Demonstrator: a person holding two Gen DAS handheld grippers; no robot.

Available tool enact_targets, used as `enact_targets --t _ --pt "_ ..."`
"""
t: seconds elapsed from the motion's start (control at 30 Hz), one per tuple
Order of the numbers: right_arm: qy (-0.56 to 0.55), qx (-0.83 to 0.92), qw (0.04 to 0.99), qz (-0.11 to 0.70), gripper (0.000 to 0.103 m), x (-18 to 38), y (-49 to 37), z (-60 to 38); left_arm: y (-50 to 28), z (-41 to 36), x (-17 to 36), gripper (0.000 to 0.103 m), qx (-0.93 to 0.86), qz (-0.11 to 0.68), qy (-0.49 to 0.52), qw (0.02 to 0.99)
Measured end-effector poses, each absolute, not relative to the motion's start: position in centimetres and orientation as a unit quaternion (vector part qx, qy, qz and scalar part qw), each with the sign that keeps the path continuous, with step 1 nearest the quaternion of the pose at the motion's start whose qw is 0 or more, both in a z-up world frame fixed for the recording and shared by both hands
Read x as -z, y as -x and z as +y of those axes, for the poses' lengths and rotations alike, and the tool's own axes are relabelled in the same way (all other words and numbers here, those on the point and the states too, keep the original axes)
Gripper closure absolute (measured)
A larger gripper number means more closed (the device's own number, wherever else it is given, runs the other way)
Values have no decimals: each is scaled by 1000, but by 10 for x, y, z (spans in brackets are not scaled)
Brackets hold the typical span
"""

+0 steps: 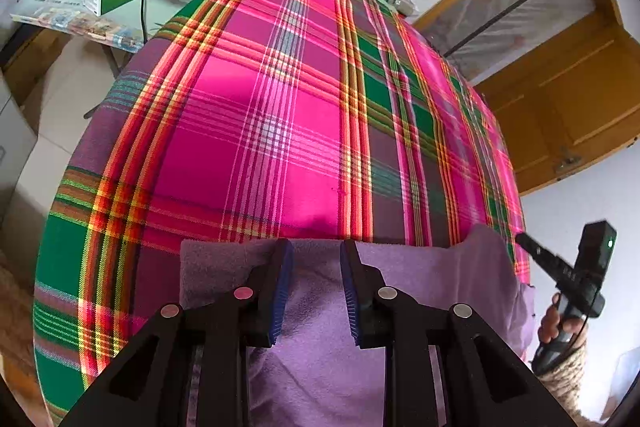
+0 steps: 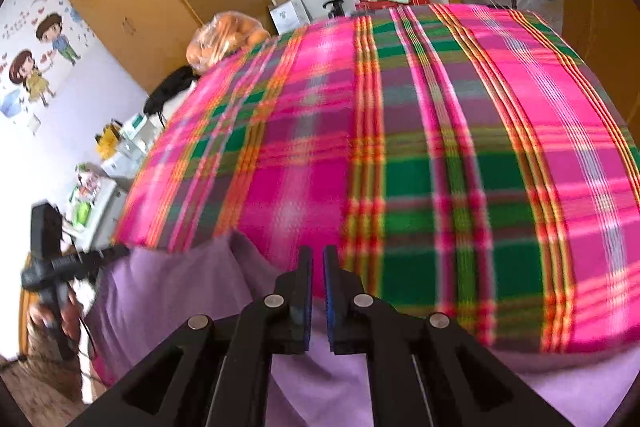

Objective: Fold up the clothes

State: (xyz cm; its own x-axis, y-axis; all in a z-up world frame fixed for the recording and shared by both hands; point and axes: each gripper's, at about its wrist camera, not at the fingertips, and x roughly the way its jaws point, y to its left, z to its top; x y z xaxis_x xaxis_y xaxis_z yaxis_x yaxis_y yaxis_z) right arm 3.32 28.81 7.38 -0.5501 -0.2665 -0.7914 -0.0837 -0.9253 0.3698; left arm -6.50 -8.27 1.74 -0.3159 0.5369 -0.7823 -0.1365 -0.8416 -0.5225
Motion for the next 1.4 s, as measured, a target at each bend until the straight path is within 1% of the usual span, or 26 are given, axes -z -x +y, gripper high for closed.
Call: enact_targets --t 0.03,0.07,0.1,0.17,0.37,0.7,0.87,0.93,0.97,1.0,1.1,1.27,1.4 --pt "-474 859 60 -184 96 -72 -37 289 64 -82 -19 77 -792 -182 543 212" --pt "-477 858 66 -177 93 -71 -39 287 64 -82 -20 77 -793 -181 542 211" --pt "-480 858 71 -169 86 -69 -41 285 63 -80 -22 77 -795 -178 540 212" --pt "-487 856 82 -152 79 -67 -42 278 61 -75 -27 77 -796 -175 535 220" --pt "-496 857 106 -92 77 -64 -46 258 56 -52 -42 77 -801 -155 524 245" --pt "-492 862 123 -8 77 -67 -63 236 52 5 -44 77 -784 -115 533 297" --pt "-474 872 120 -22 77 -68 -65 242 48 29 -45 77 -775 -102 538 316" --pt "-467 876 118 -28 79 -68 -65 245 47 38 -43 77 -770 -96 542 322" --pt "-463 878 117 -32 95 -68 -65 246 46 41 -42 77 -768 -92 544 324" --pt "-459 880 117 -35 100 -68 -66 248 46 45 -40 77 -766 -88 547 325" --pt "-447 886 114 -45 100 -68 -66 252 43 56 -36 77 -759 -81 554 331" --pt "-441 891 66 -89 100 -66 -54 273 43 65 -36 77 -758 -75 553 337" --pt "-473 876 66 -66 100 -53 -47 267 46 69 -33 77 -756 -73 557 336"
